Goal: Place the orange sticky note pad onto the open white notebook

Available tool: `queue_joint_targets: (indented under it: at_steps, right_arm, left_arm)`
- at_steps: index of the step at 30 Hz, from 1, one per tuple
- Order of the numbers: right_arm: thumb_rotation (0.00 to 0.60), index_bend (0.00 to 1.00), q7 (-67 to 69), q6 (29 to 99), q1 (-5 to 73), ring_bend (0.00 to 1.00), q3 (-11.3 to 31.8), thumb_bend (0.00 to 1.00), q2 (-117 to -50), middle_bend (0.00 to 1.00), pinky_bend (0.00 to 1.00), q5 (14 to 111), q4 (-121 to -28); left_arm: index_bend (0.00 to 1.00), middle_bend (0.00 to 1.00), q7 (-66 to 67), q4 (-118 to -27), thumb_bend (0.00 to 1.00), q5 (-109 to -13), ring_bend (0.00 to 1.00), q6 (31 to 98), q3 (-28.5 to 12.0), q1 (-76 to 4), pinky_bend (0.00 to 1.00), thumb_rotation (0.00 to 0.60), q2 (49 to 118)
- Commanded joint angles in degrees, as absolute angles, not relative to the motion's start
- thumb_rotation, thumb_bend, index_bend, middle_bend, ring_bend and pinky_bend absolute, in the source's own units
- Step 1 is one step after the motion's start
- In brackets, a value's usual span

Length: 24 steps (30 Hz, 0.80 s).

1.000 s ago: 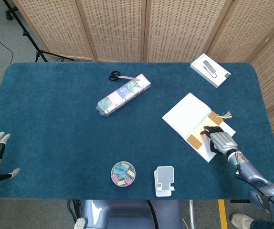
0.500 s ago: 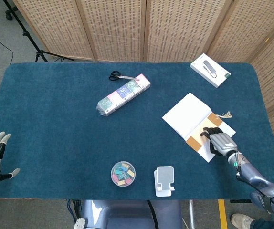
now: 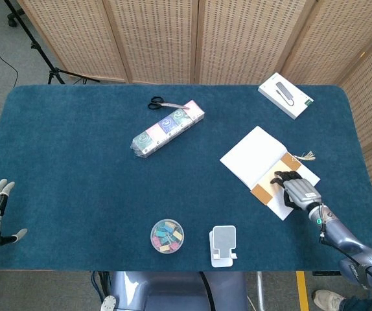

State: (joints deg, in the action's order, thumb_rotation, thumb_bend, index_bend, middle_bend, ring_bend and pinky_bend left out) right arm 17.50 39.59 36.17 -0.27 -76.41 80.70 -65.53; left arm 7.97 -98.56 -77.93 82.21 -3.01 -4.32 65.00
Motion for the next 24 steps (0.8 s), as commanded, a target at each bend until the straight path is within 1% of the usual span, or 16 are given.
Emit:
queue_joint_targets:
  at_steps: [1,18,24]
  right_arm:
    - [0.600,0.20,17.4,39.5,36.1,0.00,-0.2,1.00,-76.5,0.06,0.02,80.5,-65.4]
    - [0.600,0.20,18.3,40.7,36.0,0.00,0.6,1.00,-76.8,0.04,0.02,80.6,-64.8]
    - [0.600,0.20,18.7,41.9,36.0,0.00,1.2,0.98,-76.6,0.03,0.02,80.8,-64.9]
  left_arm:
    - [0.00,0.00,8.0,-98.6,0.00,-78.0,0.00,82.3,-3.0,-4.3,0.00,0.600,65.0]
    - [0.00,0.00,8.2,-98.6,0.00,-78.0,0.00,82.2,-2.9,-4.3,0.00,0.600,65.1]
    - [0.00,0.00,8.2,-98.6,0.00,-78.0,0.00,82.2,-2.9,-4.3,0.00,0.600,65.1]
